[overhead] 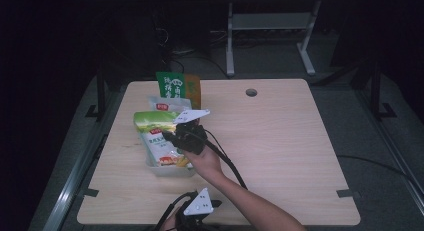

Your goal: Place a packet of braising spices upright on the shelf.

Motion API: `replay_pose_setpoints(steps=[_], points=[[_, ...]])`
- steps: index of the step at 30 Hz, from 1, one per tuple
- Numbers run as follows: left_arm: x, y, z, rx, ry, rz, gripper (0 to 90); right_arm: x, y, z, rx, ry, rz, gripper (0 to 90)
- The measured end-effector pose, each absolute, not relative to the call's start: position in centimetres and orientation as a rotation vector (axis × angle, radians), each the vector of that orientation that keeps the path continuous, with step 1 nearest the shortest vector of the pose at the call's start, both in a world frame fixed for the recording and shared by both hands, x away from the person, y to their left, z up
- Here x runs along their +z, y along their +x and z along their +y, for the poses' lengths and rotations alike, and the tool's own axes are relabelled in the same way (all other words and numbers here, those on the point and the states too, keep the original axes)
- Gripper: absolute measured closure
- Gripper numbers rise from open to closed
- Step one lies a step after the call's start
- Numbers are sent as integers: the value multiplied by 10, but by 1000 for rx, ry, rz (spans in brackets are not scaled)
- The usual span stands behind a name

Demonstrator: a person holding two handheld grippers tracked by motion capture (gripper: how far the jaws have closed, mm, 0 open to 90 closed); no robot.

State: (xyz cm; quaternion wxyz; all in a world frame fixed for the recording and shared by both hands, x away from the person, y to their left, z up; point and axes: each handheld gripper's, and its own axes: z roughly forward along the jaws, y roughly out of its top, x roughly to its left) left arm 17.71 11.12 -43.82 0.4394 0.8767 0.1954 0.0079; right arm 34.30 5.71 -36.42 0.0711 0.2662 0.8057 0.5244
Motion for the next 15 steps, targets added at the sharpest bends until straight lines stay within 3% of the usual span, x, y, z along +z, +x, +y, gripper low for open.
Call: replay_pose_setpoints(steps=[5, 15], points=[[-439, 177, 111, 20, 2178, 485, 264, -362, 346, 56, 1418, 741, 2514, 679], [-439, 178, 108, 12, 2179, 489, 265, -377, 343, 22, 1289, 743, 2706, 632]])
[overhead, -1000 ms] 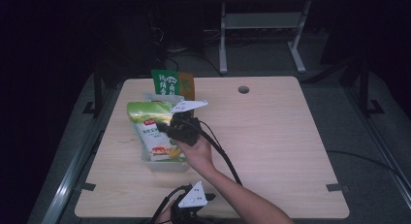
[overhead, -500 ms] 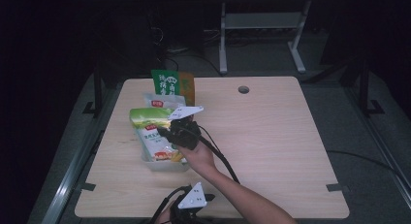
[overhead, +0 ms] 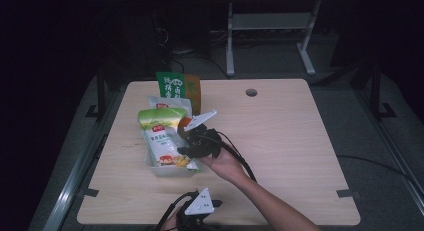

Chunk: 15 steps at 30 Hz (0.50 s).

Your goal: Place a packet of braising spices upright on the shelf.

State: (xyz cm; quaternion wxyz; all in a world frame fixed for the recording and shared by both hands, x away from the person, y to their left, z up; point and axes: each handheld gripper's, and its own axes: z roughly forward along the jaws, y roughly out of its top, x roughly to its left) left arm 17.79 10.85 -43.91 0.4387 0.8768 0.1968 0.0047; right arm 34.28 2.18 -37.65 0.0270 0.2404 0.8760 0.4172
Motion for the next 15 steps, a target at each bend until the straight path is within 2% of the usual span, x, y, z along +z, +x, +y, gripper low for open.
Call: replay_pose_setpoints(steps=[6, 9, 15], points=[[-439, 179, 108, 19, 2182, 473, 265, -387, 344, 14, 1272, 740, 2756, 706], [-438, 179, 108, 21, 2179, 475, 264, -391, 343, 18, 1225, 718, 2771, 788], [-436, 183, 112, 44, 2170, 491, 265, -399, 340, 25, 1170, 662, 2757, 828]])
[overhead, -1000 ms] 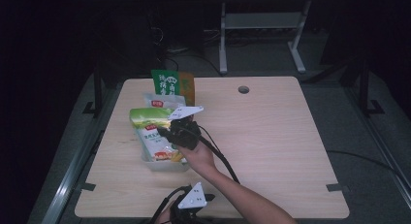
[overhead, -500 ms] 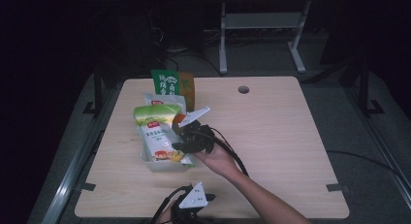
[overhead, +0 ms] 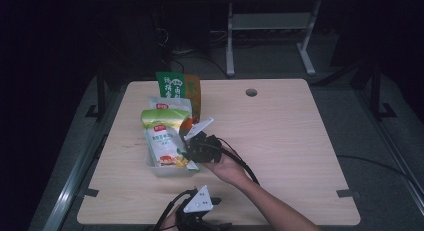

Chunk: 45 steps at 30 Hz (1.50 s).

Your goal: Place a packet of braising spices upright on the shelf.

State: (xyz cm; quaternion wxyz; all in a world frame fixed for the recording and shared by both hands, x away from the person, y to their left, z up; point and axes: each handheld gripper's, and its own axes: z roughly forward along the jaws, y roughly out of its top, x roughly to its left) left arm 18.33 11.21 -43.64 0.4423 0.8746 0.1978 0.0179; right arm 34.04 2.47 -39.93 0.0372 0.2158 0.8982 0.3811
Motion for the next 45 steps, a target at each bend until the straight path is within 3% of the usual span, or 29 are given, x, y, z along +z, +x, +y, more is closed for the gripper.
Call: replay_pose_setpoints(steps=[36, 37, 39, 45], points=[[-437, 185, 114, 59, 2169, 496, 266, -421, 333, 28, 1201, 644, 2741, 852], [-437, 185, 114, 59, 2168, 496, 266, -420, 335, 28, 1204, 641, 2751, 834], [-437, 185, 114, 61, 2167, 493, 266, -418, 337, 26, 1227, 677, 2751, 712], [-436, 186, 115, 60, 2166, 501, 266, -405, 338, 11, 1274, 698, 2761, 573]])
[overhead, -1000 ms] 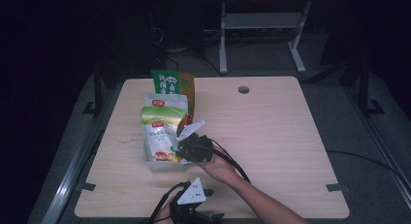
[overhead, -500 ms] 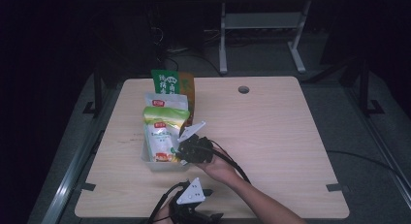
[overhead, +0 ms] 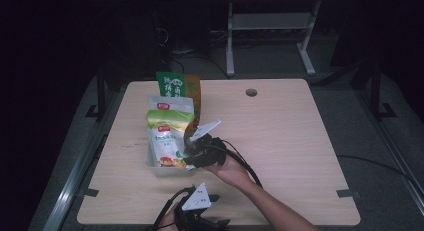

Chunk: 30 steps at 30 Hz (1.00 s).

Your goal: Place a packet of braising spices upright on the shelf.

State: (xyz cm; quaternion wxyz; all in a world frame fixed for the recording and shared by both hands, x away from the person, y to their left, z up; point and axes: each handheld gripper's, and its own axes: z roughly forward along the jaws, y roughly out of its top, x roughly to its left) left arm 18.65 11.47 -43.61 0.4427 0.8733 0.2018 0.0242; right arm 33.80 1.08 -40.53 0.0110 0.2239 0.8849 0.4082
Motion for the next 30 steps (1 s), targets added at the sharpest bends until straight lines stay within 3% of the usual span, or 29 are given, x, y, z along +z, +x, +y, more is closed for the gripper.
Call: replay_pose_setpoints(steps=[11, 30], points=[[-432, 196, 116, 108, 2158, 519, 261, -385, 337, -49, 1356, 747, 2703, 419], [-425, 212, 117, 163, 2145, 546, 239, -394, 340, -131, 1330, 924, 2625, 359]])
